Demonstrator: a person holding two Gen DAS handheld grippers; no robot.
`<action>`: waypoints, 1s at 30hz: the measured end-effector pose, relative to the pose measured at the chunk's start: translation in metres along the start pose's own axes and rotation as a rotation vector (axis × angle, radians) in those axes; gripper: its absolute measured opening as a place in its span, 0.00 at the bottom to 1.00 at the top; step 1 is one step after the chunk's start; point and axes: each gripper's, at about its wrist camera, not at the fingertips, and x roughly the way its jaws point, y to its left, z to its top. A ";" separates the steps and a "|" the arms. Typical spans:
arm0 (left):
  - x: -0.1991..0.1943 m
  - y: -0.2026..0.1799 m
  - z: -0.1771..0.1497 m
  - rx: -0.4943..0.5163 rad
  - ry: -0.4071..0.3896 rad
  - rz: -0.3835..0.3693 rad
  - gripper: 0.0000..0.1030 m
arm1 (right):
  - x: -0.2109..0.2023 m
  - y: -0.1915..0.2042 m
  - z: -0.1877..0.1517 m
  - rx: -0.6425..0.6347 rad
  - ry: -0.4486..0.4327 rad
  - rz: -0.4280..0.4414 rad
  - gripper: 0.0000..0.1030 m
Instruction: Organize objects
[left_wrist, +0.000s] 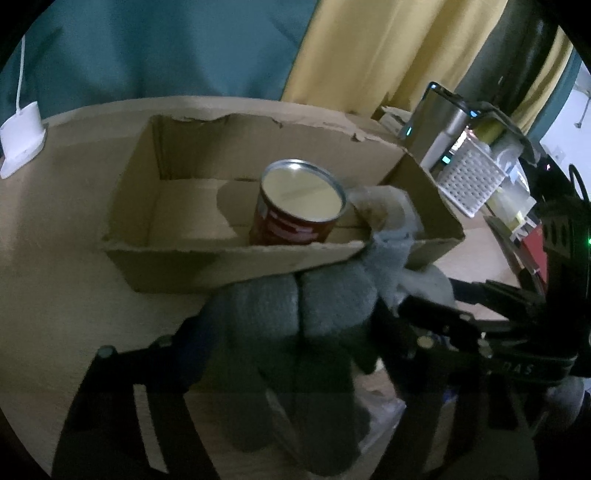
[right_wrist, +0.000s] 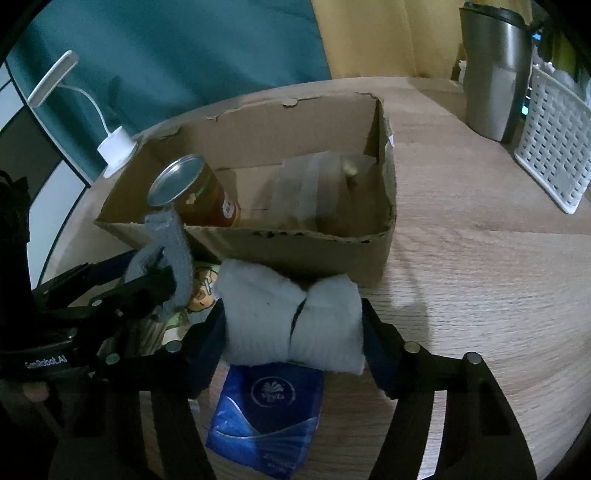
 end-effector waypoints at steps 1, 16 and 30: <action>-0.001 0.000 0.000 0.003 -0.005 0.000 0.68 | 0.000 0.000 0.000 -0.001 -0.004 -0.001 0.66; -0.025 -0.009 -0.003 0.032 -0.056 -0.006 0.56 | -0.026 0.009 -0.001 -0.024 -0.081 -0.015 0.65; -0.053 -0.012 0.000 0.047 -0.122 0.003 0.56 | -0.049 0.017 0.001 -0.048 -0.141 -0.023 0.65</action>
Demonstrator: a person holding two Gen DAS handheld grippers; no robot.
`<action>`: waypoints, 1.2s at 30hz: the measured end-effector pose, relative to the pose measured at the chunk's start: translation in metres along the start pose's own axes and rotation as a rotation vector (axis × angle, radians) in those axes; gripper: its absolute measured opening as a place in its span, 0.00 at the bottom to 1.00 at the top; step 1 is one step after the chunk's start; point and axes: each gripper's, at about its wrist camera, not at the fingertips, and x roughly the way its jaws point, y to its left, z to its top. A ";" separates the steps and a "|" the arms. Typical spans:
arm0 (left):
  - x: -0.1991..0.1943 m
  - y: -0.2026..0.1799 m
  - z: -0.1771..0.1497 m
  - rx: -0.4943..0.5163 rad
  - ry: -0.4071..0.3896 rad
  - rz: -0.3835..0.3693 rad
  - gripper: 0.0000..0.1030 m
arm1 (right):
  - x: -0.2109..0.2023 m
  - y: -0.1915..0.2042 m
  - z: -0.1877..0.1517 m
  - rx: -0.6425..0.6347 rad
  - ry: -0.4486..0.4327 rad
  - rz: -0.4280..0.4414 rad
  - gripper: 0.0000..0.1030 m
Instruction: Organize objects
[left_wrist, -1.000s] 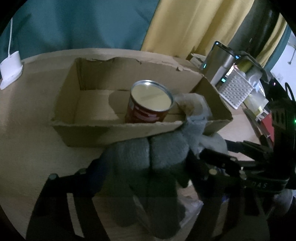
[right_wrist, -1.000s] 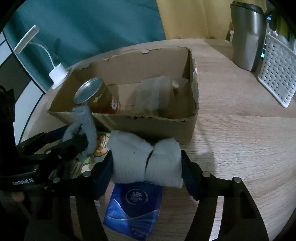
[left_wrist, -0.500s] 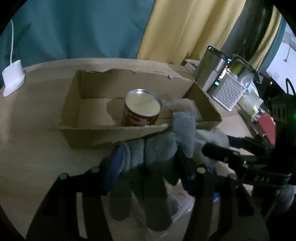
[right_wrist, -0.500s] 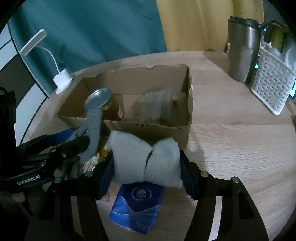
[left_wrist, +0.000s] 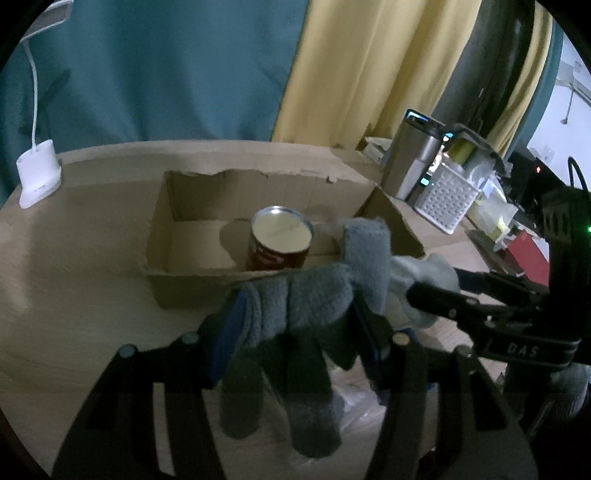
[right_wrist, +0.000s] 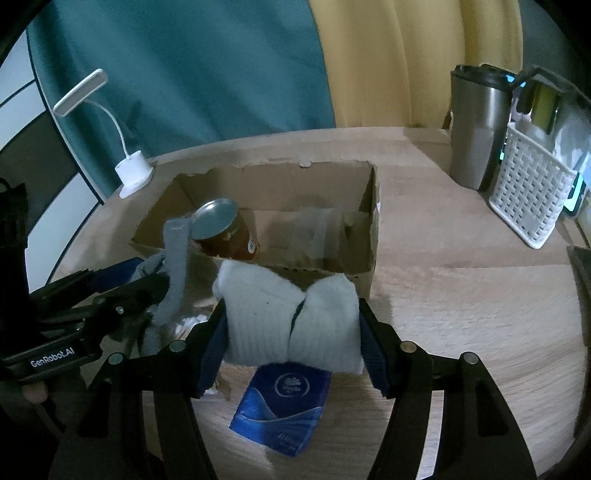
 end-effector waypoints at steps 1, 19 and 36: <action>-0.002 0.000 0.001 0.000 -0.006 0.002 0.56 | -0.001 0.000 0.001 -0.001 -0.003 0.000 0.65; -0.028 0.008 0.018 0.001 -0.079 0.046 0.56 | -0.016 0.007 0.015 -0.018 -0.053 0.005 0.65; -0.028 0.023 0.037 -0.004 -0.112 0.071 0.56 | -0.014 0.011 0.029 -0.028 -0.066 0.004 0.65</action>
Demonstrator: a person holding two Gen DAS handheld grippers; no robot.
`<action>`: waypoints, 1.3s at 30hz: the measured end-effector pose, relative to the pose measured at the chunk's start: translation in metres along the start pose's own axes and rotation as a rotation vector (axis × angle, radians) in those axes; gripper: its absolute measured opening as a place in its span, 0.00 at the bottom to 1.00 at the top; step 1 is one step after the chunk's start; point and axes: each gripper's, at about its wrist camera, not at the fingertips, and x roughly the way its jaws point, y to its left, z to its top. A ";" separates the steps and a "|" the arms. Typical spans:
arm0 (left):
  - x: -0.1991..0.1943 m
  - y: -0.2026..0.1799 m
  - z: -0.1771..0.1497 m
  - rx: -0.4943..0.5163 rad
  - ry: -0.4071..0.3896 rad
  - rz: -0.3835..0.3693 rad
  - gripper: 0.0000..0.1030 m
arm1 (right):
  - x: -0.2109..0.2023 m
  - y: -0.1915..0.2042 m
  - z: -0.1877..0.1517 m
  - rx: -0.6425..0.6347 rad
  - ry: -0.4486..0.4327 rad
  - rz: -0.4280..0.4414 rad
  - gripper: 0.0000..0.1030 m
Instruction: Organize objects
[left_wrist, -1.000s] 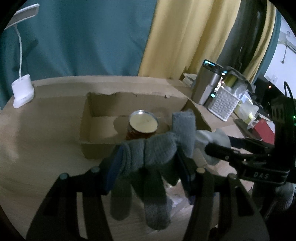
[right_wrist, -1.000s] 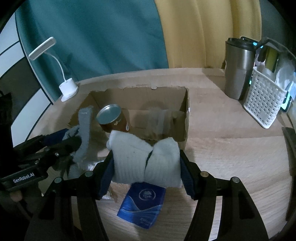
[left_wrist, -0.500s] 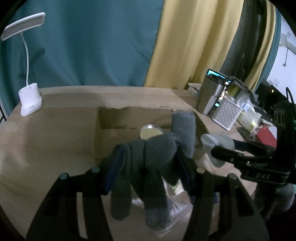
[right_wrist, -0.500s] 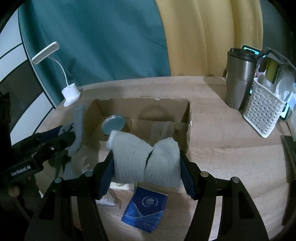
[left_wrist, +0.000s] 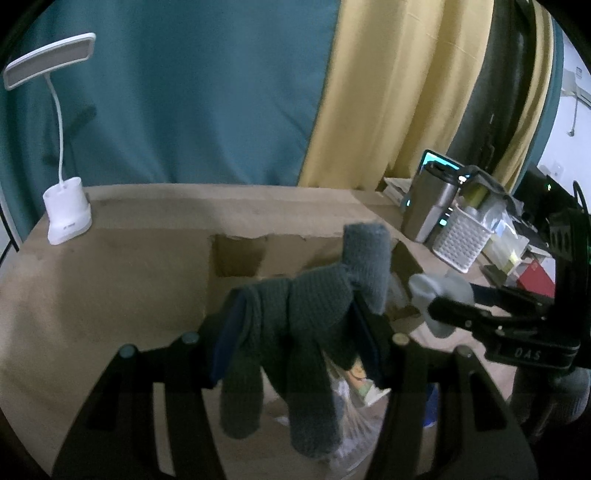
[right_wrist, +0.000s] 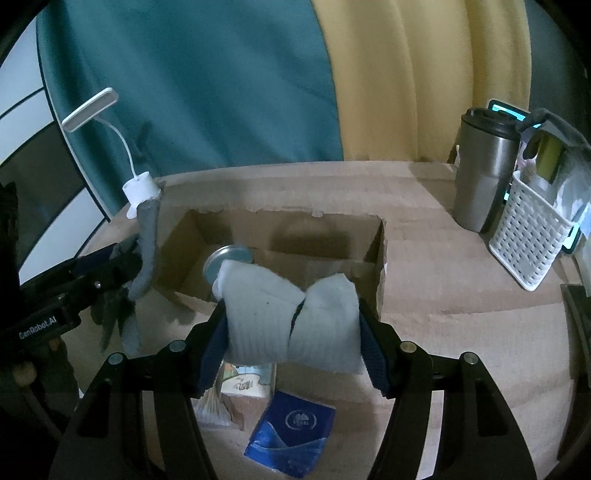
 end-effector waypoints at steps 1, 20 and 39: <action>0.000 0.001 0.001 -0.001 -0.001 0.001 0.56 | 0.000 0.000 0.001 0.000 0.001 0.000 0.65; 0.021 0.018 0.019 -0.013 -0.008 0.026 0.56 | 0.025 -0.003 0.024 -0.003 0.022 0.003 0.65; 0.049 0.027 0.032 -0.006 0.002 0.038 0.56 | 0.048 -0.006 0.038 0.002 0.044 0.006 0.65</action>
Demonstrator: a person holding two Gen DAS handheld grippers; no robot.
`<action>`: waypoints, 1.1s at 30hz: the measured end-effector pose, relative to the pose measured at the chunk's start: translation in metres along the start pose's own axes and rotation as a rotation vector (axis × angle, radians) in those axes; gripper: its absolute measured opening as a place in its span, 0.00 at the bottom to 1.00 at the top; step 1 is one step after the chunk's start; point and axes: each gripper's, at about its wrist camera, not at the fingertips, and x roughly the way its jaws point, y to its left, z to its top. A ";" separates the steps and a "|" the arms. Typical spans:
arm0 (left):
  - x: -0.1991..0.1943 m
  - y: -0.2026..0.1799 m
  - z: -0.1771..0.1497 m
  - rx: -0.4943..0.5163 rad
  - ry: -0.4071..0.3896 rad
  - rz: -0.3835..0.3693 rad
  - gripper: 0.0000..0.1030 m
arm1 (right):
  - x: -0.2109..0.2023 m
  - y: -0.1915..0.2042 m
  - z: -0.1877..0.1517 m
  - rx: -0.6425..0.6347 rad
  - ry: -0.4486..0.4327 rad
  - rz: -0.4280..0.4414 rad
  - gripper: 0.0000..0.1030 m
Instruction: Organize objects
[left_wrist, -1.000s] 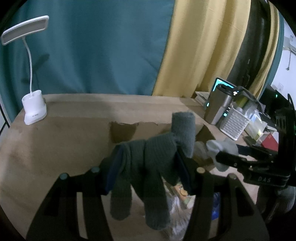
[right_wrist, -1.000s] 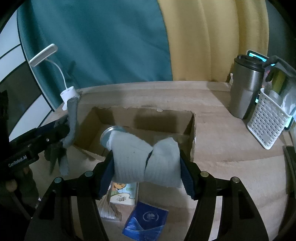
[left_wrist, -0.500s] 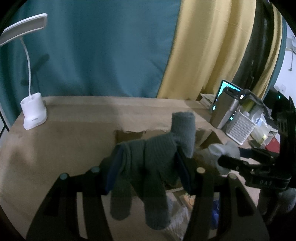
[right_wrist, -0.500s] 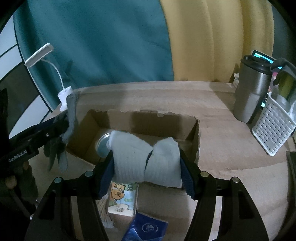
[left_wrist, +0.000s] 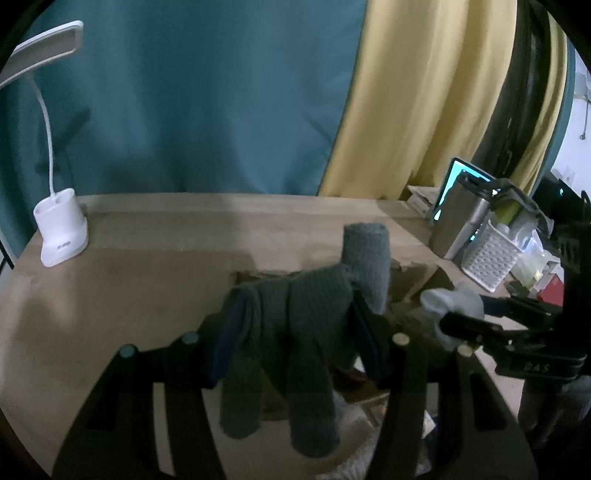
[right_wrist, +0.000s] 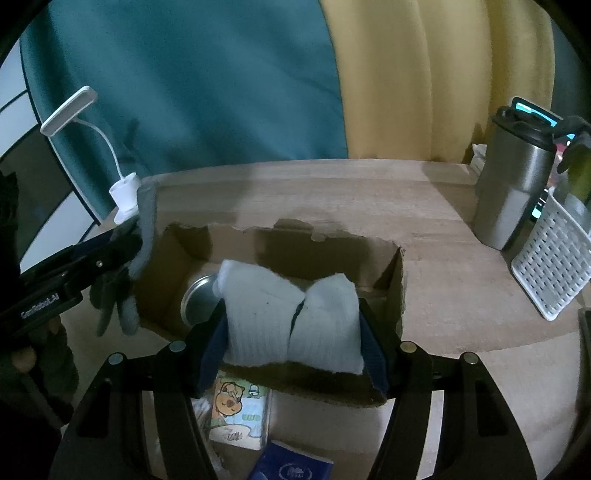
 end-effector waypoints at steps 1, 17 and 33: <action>0.001 0.000 0.000 0.002 0.001 0.003 0.56 | 0.001 0.000 0.001 0.001 0.001 0.000 0.65; 0.027 0.005 0.007 0.019 0.039 0.008 0.56 | 0.017 -0.004 0.011 0.008 0.021 0.000 0.65; 0.064 0.005 0.005 0.010 0.123 0.034 0.65 | 0.032 -0.005 0.020 0.014 0.032 0.004 0.66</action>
